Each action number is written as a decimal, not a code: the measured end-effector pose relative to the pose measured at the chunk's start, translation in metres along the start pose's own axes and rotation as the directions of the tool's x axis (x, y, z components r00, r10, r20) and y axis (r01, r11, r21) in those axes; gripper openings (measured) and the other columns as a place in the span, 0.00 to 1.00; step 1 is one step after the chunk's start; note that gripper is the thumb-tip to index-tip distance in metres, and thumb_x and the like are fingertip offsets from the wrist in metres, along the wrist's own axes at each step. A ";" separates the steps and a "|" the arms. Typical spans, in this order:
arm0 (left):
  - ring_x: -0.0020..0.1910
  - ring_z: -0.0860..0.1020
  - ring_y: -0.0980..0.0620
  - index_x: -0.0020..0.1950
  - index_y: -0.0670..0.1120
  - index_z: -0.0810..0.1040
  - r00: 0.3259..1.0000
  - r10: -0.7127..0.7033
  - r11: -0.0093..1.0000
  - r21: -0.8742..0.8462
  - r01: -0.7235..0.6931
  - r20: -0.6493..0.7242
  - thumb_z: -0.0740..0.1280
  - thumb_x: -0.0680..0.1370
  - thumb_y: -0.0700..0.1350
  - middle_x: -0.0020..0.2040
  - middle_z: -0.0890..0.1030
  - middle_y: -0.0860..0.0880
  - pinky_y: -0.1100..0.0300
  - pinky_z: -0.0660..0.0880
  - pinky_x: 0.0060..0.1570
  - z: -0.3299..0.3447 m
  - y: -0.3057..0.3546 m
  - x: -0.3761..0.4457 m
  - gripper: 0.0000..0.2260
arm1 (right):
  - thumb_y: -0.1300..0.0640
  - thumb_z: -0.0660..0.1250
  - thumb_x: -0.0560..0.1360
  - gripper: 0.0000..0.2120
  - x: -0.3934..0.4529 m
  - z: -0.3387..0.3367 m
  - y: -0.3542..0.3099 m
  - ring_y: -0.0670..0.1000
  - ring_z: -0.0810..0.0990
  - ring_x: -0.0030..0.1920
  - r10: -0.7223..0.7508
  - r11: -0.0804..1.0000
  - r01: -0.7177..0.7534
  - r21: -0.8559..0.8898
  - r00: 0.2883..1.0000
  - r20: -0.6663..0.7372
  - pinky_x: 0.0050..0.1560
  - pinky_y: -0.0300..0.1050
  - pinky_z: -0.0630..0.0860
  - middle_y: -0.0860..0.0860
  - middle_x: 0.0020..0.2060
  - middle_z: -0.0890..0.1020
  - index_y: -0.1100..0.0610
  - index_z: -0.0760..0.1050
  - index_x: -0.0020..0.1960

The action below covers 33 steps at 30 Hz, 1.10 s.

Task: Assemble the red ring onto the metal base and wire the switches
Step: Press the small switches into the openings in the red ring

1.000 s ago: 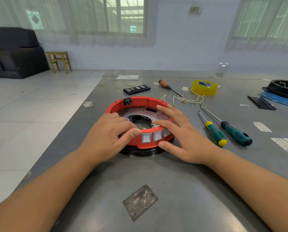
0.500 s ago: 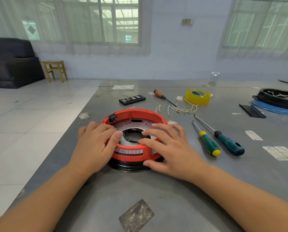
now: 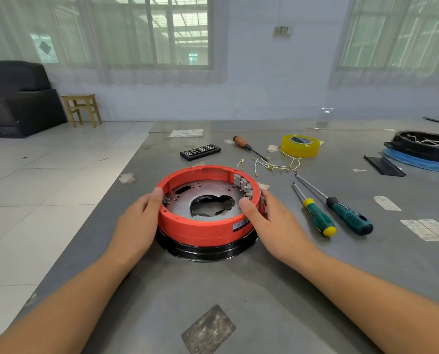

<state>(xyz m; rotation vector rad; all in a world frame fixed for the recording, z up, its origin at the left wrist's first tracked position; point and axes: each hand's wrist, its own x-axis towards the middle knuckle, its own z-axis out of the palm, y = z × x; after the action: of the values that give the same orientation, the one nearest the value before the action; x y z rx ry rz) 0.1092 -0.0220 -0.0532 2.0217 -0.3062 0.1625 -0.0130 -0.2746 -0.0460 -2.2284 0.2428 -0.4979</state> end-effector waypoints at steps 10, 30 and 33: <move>0.39 0.83 0.49 0.64 0.53 0.77 0.937 -0.096 0.615 -0.721 0.321 0.335 0.76 0.78 0.54 0.42 0.83 0.48 0.47 0.85 0.50 0.000 0.029 -0.006 0.17 | 0.46 0.62 0.75 0.24 0.013 -0.018 0.000 0.47 0.78 0.43 -0.099 0.973 0.134 0.187 0.978 -0.183 0.45 0.35 0.75 0.45 0.43 0.81 0.17 0.64 0.60; 0.58 0.84 0.37 0.72 0.43 0.68 0.893 -0.103 0.439 -0.786 0.435 0.437 0.73 0.71 0.39 0.70 0.77 0.34 0.41 0.83 0.57 0.015 0.027 -0.019 0.31 | 0.33 0.73 0.70 0.41 0.012 0.003 0.005 0.48 0.79 0.67 -0.053 0.846 0.022 0.533 0.998 0.043 0.64 0.56 0.80 0.40 0.69 0.77 0.40 0.62 0.78; 0.64 0.77 0.37 0.73 0.47 0.68 0.894 -0.011 0.409 -0.814 0.412 0.447 0.68 0.70 0.32 0.67 0.77 0.35 0.42 0.80 0.63 0.015 0.025 -0.019 0.32 | 0.48 0.74 0.76 0.36 0.007 0.005 0.002 0.49 0.82 0.64 -0.175 0.847 0.149 0.511 0.984 0.003 0.59 0.46 0.82 0.38 0.67 0.78 0.42 0.61 0.79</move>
<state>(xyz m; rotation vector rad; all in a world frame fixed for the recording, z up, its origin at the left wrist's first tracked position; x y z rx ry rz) 0.0832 -0.0437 -0.0434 0.9350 -0.2723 -0.5030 -0.0039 -0.2747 -0.0489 -1.7414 -0.1025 -0.5256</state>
